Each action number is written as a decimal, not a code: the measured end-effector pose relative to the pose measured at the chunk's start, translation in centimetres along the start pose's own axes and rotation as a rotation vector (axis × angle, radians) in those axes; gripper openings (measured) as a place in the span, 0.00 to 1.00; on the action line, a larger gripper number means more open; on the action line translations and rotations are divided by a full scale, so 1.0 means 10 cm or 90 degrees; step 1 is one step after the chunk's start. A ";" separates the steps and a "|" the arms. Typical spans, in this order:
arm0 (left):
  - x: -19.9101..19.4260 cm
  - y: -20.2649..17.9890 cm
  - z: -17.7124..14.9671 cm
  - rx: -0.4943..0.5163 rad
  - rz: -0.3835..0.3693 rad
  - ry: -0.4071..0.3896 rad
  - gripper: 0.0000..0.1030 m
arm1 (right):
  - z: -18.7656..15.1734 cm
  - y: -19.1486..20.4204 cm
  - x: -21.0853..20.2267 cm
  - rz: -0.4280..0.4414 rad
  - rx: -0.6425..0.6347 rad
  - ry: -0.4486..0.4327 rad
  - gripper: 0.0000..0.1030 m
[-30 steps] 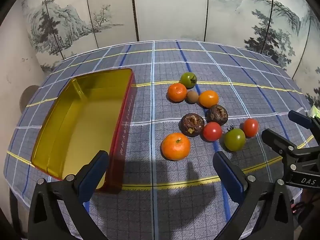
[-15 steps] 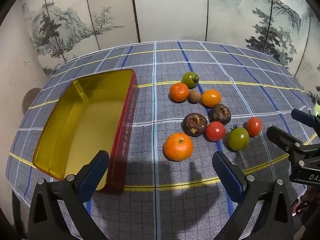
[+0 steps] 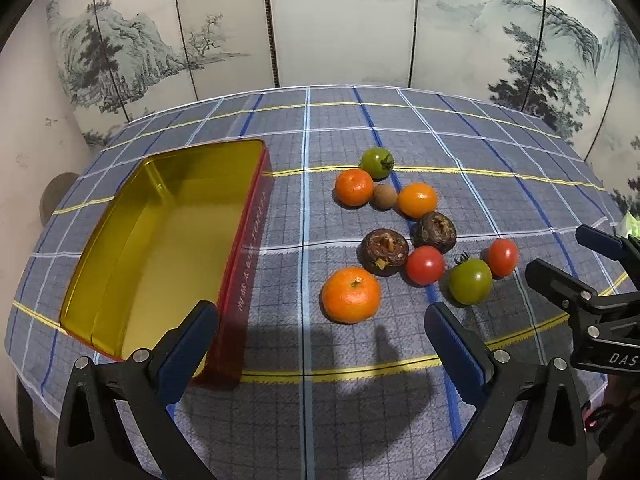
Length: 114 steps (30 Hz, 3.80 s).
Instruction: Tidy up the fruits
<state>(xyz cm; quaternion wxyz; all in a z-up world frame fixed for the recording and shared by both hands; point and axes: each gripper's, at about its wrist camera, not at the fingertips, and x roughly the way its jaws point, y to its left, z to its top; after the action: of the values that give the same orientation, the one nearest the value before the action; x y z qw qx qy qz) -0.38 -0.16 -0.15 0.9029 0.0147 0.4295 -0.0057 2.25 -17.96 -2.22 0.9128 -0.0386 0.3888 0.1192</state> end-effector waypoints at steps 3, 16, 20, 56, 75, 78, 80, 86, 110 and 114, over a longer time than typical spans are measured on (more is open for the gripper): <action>-0.01 -0.03 -0.01 0.007 0.005 -0.001 0.99 | 0.00 0.02 0.00 -0.001 -0.005 -0.001 0.99; 0.05 -0.03 -0.03 0.001 0.012 0.016 0.99 | -0.02 0.02 0.02 -0.003 -0.004 0.004 0.98; 0.06 -0.01 -0.04 -0.002 0.011 0.021 0.99 | -0.03 0.01 0.03 0.000 -0.003 0.008 0.97; 0.09 0.01 -0.06 -0.005 -0.018 0.040 0.86 | -0.09 -0.04 0.38 0.008 -0.016 0.065 0.56; 0.21 -0.05 0.01 -0.002 -0.030 0.064 0.78 | -0.05 -0.04 0.61 0.036 -0.022 0.082 0.31; 0.23 -0.04 0.02 -0.005 -0.034 0.069 0.76 | -0.05 -0.07 0.61 0.032 -0.015 0.080 0.31; 0.25 -0.04 0.03 -0.007 -0.034 0.072 0.75 | -0.06 -0.11 0.60 0.026 -0.011 0.080 0.31; 0.29 -0.01 0.04 -0.016 -0.047 0.081 0.69 | -0.07 -0.25 0.58 0.006 0.006 0.076 0.31; 0.63 0.02 0.12 -0.036 -0.077 0.133 0.51 | -0.15 -0.48 0.53 -0.013 0.039 0.051 0.31; 0.67 0.01 0.14 -0.034 -0.075 0.135 0.49 | -0.15 -0.48 0.53 -0.012 0.040 0.050 0.31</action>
<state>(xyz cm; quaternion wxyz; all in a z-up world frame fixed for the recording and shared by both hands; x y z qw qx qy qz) 4.95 -0.05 -4.50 0.8505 -0.0340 0.5228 -0.0461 5.93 -21.86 -7.16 0.8987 -0.0184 0.4273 0.0968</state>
